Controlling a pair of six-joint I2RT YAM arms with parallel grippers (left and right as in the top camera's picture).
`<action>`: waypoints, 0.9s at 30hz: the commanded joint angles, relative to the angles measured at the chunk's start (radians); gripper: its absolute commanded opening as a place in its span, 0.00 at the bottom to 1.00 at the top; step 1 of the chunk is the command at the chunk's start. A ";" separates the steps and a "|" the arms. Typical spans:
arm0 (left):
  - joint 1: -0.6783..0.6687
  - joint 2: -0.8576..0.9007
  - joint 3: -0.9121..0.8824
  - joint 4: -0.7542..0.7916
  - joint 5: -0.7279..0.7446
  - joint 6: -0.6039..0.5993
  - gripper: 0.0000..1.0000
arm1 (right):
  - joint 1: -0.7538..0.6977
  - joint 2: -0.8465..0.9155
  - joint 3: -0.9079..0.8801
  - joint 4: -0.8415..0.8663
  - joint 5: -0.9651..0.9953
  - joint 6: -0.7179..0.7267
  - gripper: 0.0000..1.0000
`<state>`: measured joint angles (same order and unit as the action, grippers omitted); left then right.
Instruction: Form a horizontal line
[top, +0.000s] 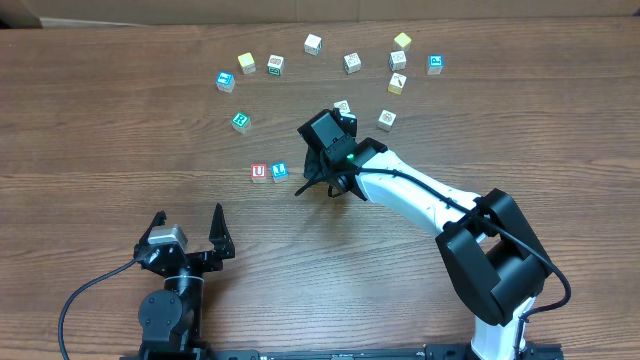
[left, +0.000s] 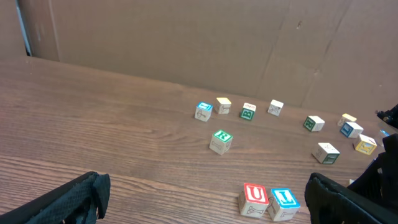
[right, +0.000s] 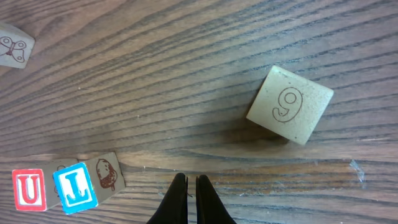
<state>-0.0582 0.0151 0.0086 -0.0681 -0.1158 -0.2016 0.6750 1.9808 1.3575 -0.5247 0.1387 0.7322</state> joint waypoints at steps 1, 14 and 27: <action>0.006 -0.010 -0.004 0.000 0.008 0.022 1.00 | 0.002 -0.017 -0.010 0.007 0.019 -0.007 0.04; 0.006 -0.010 -0.004 0.000 0.008 0.022 0.99 | 0.003 -0.015 -0.010 0.014 0.018 -0.007 0.04; 0.006 -0.010 -0.004 0.000 0.008 0.023 1.00 | 0.003 -0.015 -0.010 0.018 0.018 -0.007 0.08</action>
<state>-0.0582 0.0151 0.0086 -0.0681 -0.1158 -0.2016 0.6750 1.9808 1.3575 -0.5148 0.1387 0.7315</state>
